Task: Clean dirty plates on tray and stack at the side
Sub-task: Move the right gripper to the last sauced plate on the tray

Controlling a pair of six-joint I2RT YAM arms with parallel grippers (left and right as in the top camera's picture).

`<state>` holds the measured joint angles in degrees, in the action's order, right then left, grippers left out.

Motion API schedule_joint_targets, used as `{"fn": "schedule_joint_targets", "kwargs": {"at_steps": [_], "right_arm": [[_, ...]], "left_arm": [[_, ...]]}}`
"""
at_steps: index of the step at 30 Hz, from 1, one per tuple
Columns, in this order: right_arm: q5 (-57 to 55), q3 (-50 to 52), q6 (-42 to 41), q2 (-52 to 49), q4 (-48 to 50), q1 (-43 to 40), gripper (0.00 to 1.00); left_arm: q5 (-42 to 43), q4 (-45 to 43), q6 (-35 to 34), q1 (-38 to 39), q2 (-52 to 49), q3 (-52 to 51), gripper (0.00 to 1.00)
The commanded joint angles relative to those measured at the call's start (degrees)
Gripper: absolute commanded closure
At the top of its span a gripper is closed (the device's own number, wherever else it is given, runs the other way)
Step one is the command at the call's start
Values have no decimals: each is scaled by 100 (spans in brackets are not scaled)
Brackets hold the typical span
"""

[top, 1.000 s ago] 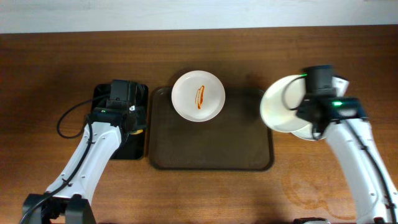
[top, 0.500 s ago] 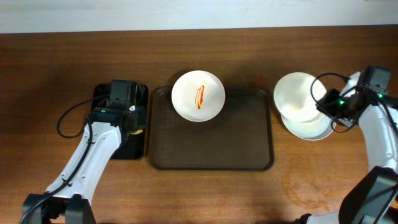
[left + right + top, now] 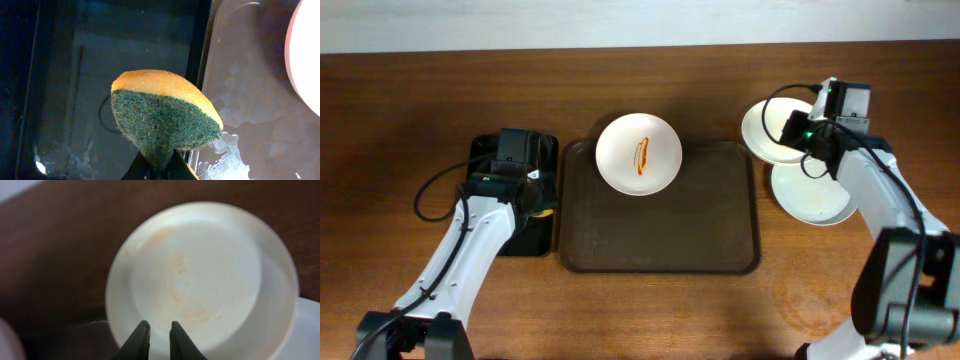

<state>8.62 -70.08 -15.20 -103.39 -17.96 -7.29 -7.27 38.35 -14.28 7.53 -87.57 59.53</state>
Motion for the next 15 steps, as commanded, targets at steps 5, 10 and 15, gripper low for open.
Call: {"fn": "schedule_joint_targets", "kwargs": {"at_steps": [5,10,15], "right_arm": [[-431,-55,-52,-326,-372,4,84],[-809,-52,-50,-350,-798,4,83],[-1080,-52,-55,-350,-1062,4,85]], "left_arm": [[83,-11,90,-20,111,-22,100],[83,-11,90,-20,111,-22,100],[83,-11,90,-20,111,-22,100]]}}
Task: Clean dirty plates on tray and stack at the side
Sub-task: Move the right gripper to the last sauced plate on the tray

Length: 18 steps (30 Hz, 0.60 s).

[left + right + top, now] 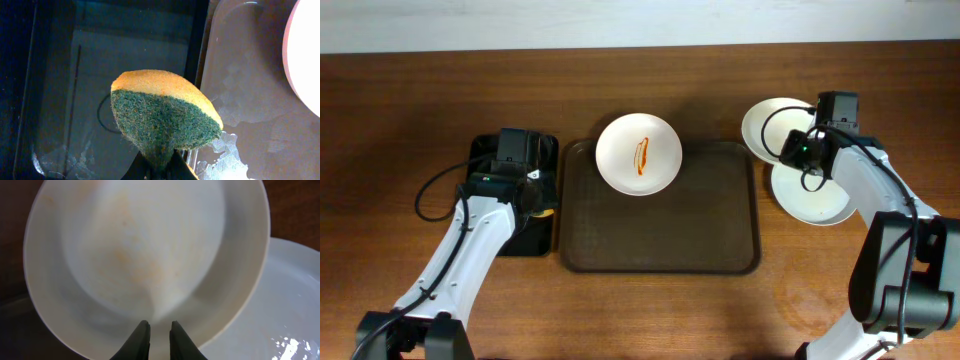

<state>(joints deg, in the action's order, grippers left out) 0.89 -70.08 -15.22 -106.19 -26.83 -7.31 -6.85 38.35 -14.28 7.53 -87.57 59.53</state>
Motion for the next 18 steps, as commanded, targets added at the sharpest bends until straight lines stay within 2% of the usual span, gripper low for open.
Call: {"fn": "schedule_joint_targets", "kwargs": {"at_steps": [1,14,15,16,18], "right_arm": [[-358,-52,-50,-70,-269,7,85],[-1283,-52,-63,-70,-2037,7,85],[-1506,-52,-229,-70,-2190,4,84],[-1668,-52,-254,-70,-2297,4,79],[-1899,-52,-387,-70,-2391,-33,77]], "left_arm": [[42,-11,90,-20,111,-22,100],[42,-11,90,-20,111,-22,100],[42,-11,90,-20,111,-22,100],[42,-13,90,-20,111,-22,100],[42,-13,90,-20,111,-22,100]]}}
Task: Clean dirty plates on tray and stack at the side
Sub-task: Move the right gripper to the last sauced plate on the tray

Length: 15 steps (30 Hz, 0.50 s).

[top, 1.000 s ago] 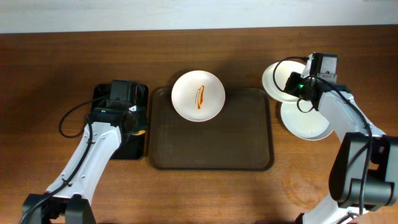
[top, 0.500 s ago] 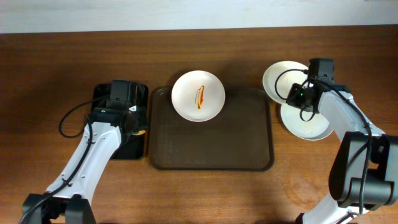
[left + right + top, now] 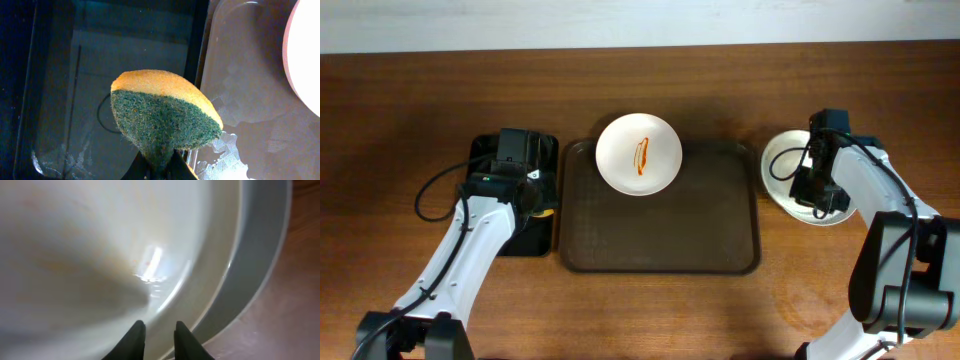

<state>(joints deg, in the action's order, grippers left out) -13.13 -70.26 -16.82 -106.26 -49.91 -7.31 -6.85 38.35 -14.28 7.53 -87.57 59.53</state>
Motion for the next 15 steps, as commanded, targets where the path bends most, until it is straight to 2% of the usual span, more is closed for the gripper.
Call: {"fn": "schedule_joint_targets", "kwargs": {"at_steps": [1,3,6,7,10,11,12,15], "right_arm": [[-518,-35,-376,-63,-173,-149,78],[-391,-37,-490,-61,-216,-380,77],[341,-146,205,87,-216,-391,75],[739,-258,291,219,-216,-334,70],[3161,-879,835,595,-160,61,63],[3696,-970,852,595,-44,219,54],[4039,-968,846,579,136,382,53],[4046,-962,848,398,597,1045,53]], "left_arm": [[42,-13,90,-20,111,-22,100],[42,-13,90,-20,111,-22,100],[42,-11,90,-20,111,-22,100],[42,-13,92,-20,111,-22,100],[44,-9,92,-20,111,-22,100],[44,-13,92,-20,111,-22,100],[44,-13,92,-20,111,-22,100],[72,-13,90,-17,111,-22,100]]}}
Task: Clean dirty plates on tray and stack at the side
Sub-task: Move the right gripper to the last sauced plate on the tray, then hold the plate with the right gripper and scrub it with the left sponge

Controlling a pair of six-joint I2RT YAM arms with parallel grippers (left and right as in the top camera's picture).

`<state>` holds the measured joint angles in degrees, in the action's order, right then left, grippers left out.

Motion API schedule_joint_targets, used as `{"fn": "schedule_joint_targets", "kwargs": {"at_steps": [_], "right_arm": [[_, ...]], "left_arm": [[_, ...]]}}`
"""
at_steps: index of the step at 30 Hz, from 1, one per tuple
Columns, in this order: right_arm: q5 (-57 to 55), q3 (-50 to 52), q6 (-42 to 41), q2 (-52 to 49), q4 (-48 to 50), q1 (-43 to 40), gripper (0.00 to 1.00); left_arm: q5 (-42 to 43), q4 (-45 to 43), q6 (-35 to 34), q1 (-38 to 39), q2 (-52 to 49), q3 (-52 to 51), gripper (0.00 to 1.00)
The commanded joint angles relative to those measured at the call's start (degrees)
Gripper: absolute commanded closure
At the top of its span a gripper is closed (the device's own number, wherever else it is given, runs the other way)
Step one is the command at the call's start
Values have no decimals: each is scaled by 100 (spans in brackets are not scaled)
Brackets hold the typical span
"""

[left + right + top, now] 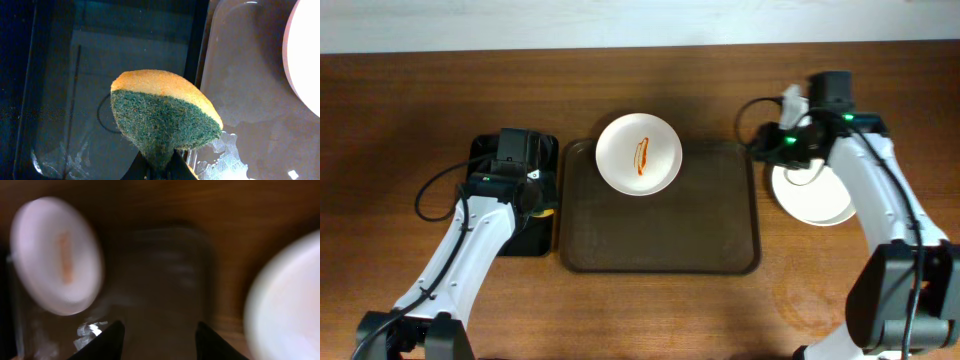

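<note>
A white plate with a red streak (638, 153) lies on the far left corner of the brown tray (660, 240); it is blurred in the right wrist view as the plate (55, 262). Clean white plates are stacked (815, 200) right of the tray. My right gripper (763, 146) hangs open and empty over the tray's right edge, fingers wide apart around (161, 340). My left gripper (161, 169) is shut on a yellow and green sponge (165, 112) above the black bin (515, 240).
The black bin (60, 75) holds shallow water and sits against the tray's left side. The tray's surface (240, 100) shows wet patches. Bare wooden table (650, 310) surrounds everything.
My right gripper was nearly shut on a plate resting on the stack. Now it is open, empty and has moved left to the tray's right edge. The left arm has not moved.
My right gripper held a white plate behind the plate on the table right of the tray. Then the held plate overlapped that plate, then it lay on top of it. Now it stays stacked and the gripper is free. The left gripper kept the sponge over the bin.
</note>
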<state>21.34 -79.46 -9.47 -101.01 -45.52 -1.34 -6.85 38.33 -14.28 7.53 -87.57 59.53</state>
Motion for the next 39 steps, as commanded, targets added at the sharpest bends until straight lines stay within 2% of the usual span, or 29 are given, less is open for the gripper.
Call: {"fn": "schedule_joint_targets", "kwargs": {"at_steps": [1,4,6,9,10,12,16,18,20,25,27,31,33,39], "right_arm": [[450,-42,109,-251,382,732,53],[330,-42,24,-678,903,1231,53],[44,-42,-568,-1034,1360,1379,60],[46,-42,-649,-1471,2028,1523,65],[46,-42,-658,-1622,2216,1569,69],[-369,-42,-1145,-1845,2297,1606,76],[-332,-42,-1226,-1950,2365,1644,86],[-210,-44,-1224,-1947,2103,1681,96],[-98,-44,-1224,-1910,1766,1670,96],[-103,-44,-1091,-1447,94,1718,96],[-105,-44,-1027,-1421,-389,1803,96],[-168,-44,-942,-1421,-774,1952,96],[-181,-44,-942,-1421,-916,1928,96],[-214,-44,-942,-1421,-935,1930,96]], "left_arm": [[131,-15,92,-20,111,-22,100],[149,-17,92,-20,111,-22,100],[151,-15,90,-20,111,-22,100],[151,-15,90,-20,111,-22,100],[151,-15,90,-20,111,-22,100],[151,-15,90,-20,111,-22,100],[151,-17,90,-20,111,-22,100],[151,-28,90,-20,111,-22,100],[315,-31,92,-20,111,-22,100],[2514,-656,116,138,109,-22,100],[3025,-901,114,328,63,-24,100],[3646,-1198,72,835,-332,-24,100],[3797,-1508,-247,1137,-763,-24,100],[4717,-2363,-822,1311,-1687,-24,100]]}}
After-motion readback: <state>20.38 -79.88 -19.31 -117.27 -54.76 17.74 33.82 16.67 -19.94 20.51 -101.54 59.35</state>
